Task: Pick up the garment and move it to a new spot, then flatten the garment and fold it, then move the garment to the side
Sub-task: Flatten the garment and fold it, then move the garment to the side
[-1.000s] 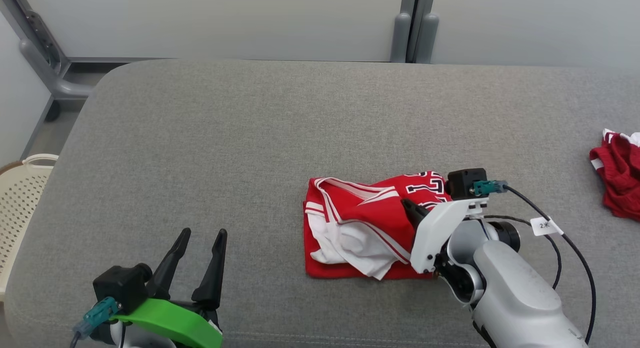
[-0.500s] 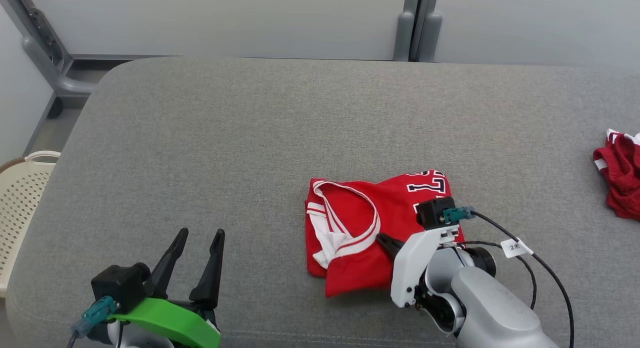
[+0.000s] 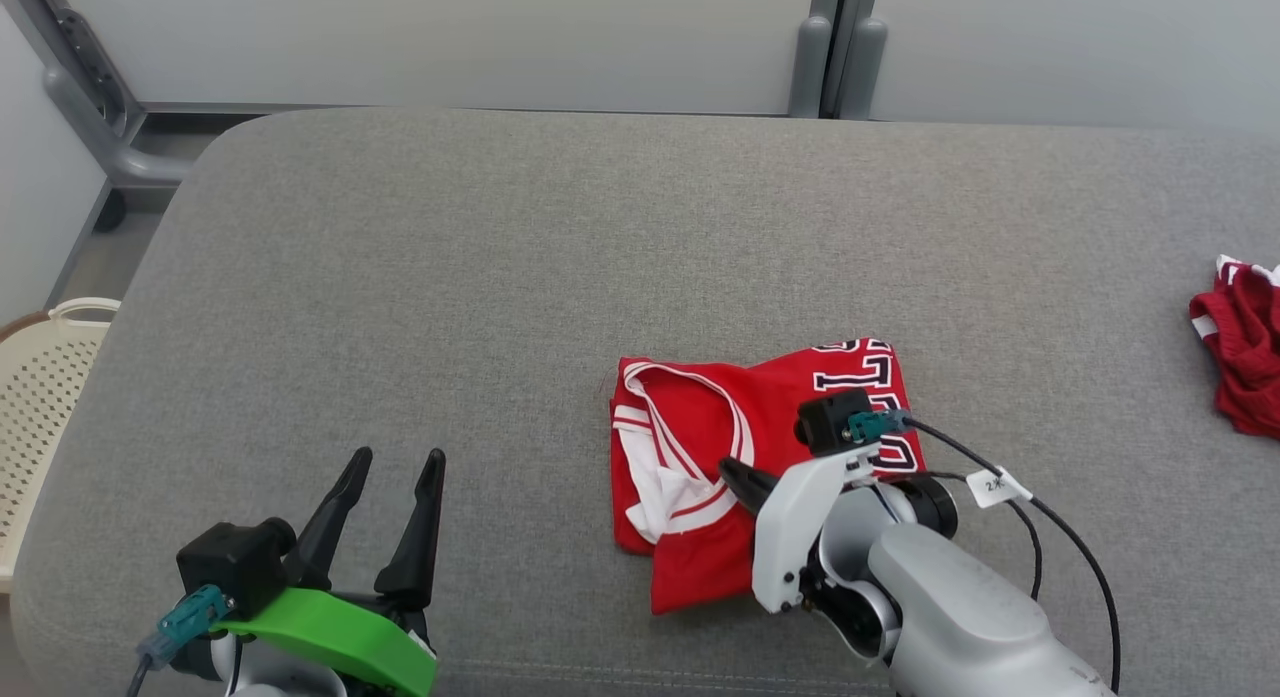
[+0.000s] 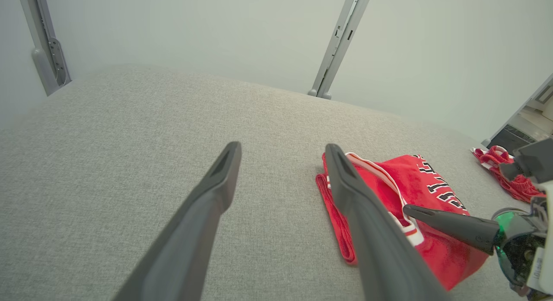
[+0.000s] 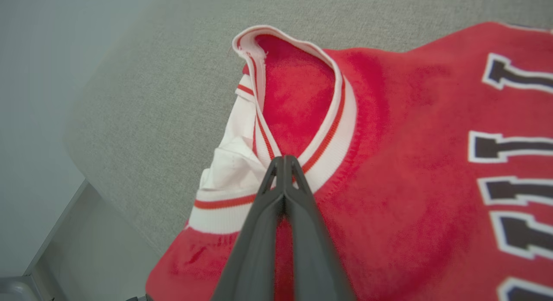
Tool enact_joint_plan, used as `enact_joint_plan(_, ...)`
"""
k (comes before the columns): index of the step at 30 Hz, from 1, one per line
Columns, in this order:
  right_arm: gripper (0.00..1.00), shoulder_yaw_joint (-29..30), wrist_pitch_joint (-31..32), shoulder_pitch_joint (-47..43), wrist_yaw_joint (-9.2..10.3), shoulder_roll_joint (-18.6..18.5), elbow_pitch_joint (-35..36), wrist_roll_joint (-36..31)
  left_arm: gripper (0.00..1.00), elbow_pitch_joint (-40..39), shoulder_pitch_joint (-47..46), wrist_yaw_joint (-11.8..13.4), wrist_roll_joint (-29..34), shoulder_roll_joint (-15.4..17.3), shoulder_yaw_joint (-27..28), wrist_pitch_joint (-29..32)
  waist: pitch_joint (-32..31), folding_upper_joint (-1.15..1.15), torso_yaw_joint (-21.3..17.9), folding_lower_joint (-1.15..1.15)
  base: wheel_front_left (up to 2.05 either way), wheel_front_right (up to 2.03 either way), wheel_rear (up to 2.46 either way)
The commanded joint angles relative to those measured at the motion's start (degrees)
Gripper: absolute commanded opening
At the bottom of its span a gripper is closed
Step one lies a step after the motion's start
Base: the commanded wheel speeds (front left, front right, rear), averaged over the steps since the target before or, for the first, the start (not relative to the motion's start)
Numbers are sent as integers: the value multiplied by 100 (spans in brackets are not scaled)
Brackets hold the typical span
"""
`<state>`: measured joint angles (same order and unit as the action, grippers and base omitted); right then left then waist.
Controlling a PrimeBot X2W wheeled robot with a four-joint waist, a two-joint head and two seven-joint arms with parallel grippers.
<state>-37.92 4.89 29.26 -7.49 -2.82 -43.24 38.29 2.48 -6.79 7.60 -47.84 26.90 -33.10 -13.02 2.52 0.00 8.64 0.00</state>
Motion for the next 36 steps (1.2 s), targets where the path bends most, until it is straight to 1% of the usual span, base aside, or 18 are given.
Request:
enact_joint_plan(1,0,19,-81,101,0,-18,-3,63,100,12,-28,26,-40,7,35,-42,-3,0,-24,0,0,0,0)
enact_joint_plan(3,0,57,-162,201,0,-20,54,130,100,7,-7,36,-45,6,50,-49,-13,0,-70,0,0,0,0)
enact_joint_plan(9,0,371,-291,481,0,-422,357,293,100,-37,54,49,-21,-18,30,-71,-78,0,-250,0,0,0,0)
enact_joint_plan(10,5,432,-291,502,0,-504,390,306,100,-41,57,52,-18,-24,22,-69,-85,0,-273,0,0,0,0)
enact_joint_plan(12,38,576,-252,510,0,-690,429,331,100,-47,58,56,-8,-36,3,-69,-95,0,-308,0,0,0,0)
enact_joint_plan(13,53,653,-217,497,0,-771,445,350,100,-50,57,58,-6,-40,-7,-68,-98,0,-323,0,0,0,0)
enact_joint_plan(14,93,711,-177,471,0,-848,462,366,100,-53,54,65,-1,-45,-14,-66,-98,0,-336,0,0,0,0)
enact_joint_plan(15,100,773,-141,446,0,-933,486,381,100,-56,51,72,5,-50,-22,-64,-96,0,-347,0,0,0,0)
enact_joint_plan(20,100,954,167,352,0,-1320,639,515,100,-82,18,97,32,-68,-59,-46,-54,0,-363,0,0,0,0)
enact_joint_plan(25,100,964,589,302,0,-1607,796,740,100,-107,-71,87,50,-95,-88,-34,52,0,-291,0,0,0,0)
enact_joint_plan(31,100,879,1209,325,0,-1771,774,1115,100,-109,-172,52,69,-132,-121,-19,214,0,-67,0,0,0,0)
enact_joint_plan(36,100,862,1480,366,0,-1891,575,1278,100,-103,-271,20,109,-167,-135,-39,340,0,183,0,0,0,0)
